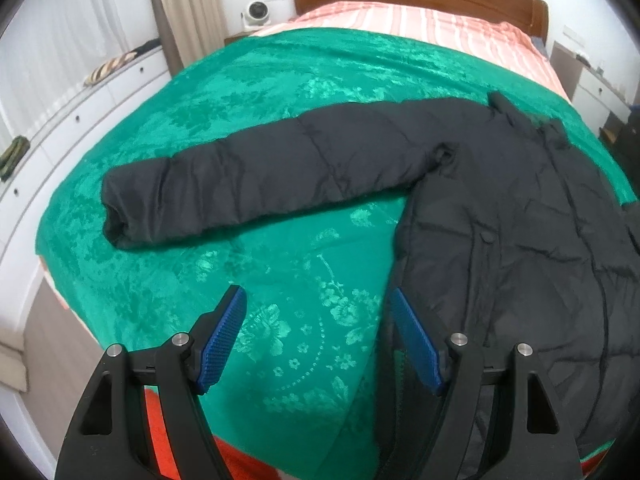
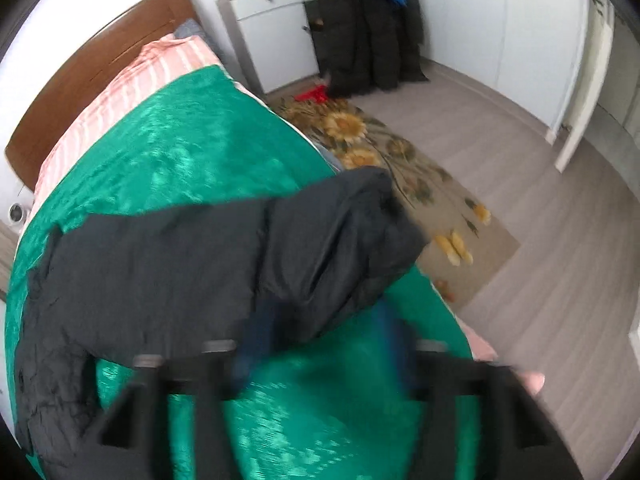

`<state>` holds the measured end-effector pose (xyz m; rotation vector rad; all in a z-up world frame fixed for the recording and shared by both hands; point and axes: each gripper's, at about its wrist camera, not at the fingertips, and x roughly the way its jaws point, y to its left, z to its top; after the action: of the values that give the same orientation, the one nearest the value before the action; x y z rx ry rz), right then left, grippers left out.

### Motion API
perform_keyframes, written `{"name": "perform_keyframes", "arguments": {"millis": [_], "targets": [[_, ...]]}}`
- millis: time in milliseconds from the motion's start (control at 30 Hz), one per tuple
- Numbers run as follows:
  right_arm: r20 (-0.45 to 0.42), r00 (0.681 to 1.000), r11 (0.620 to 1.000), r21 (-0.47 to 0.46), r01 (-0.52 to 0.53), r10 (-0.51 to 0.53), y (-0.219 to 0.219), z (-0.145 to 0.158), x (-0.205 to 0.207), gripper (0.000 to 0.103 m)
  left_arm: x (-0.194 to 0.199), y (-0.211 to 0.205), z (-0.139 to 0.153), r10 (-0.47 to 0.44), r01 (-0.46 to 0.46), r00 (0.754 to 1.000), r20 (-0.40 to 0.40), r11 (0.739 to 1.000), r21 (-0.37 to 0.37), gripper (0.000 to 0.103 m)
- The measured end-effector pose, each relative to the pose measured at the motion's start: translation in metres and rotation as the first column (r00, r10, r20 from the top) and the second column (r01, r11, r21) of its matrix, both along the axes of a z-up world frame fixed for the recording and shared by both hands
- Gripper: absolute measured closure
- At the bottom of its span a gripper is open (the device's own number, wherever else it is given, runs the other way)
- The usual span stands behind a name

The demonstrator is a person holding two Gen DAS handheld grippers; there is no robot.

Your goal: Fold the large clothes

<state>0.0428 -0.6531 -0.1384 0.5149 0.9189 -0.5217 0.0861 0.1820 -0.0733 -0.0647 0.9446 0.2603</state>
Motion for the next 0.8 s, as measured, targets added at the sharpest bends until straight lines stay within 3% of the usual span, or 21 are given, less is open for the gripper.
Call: {"name": "perform_keyframes", "arguments": {"millis": [133,233,300,433,533,600,633,700,733,800], "targets": [[0.031,0.993,0.993,-0.014,0.114,-0.113,-0.016,-0.003,-0.033,0.024,-0.001,0.001,0.009,0.007,-0.007,1.000,0.019,1.000,0.020,0.026],[0.138,0.971,0.975,-0.082,0.207,-0.194,-0.011,0.025,-0.052,0.024,-0.001,0.002,0.021,0.026,-0.026,0.997,0.068,1.000,0.005,0.024],[0.234,0.963,0.988,-0.041,0.150,-0.136,0.004,0.043,-0.045,0.024,0.001,-0.003,0.026,0.023,-0.023,0.995,0.102,1.000,0.002,0.021],[0.302,0.952,0.999,0.021,-0.046,0.038,0.044,0.043,0.004,0.024,0.010,-0.024,0.021,-0.011,0.011,0.993,0.114,1.000,0.002,0.021],[0.256,0.962,0.994,0.039,-0.106,0.092,0.066,0.007,0.041,0.025,0.011,-0.035,0.011,-0.027,0.029,0.994,0.106,0.999,-0.017,0.021],[0.096,0.995,1.000,0.027,-0.011,0.009,0.061,-0.033,0.049,0.031,0.010,-0.038,0.004,-0.034,0.036,0.996,0.086,0.999,-0.018,0.021],[0.064,0.997,0.998,0.028,0.049,-0.050,0.057,-0.048,0.043,0.038,0.009,-0.038,0.000,-0.038,0.039,0.997,0.072,0.999,-0.010,0.021],[0.080,0.994,0.994,-0.066,0.084,-0.079,0.068,-0.038,0.030,0.039,0.005,-0.035,-0.003,-0.042,0.041,0.997,0.061,0.999,0.005,0.020],[0.062,0.993,0.985,-0.138,0.108,-0.100,0.079,-0.029,0.024,0.035,0.002,-0.032,-0.004,-0.040,0.039,0.997,0.062,0.999,0.010,0.019],[0.113,0.988,0.979,-0.160,0.126,-0.109,0.100,-0.012,0.009,0.029,0.001,-0.027,-0.007,-0.024,0.024,0.998,0.064,1.000,-0.002,0.017]]}}
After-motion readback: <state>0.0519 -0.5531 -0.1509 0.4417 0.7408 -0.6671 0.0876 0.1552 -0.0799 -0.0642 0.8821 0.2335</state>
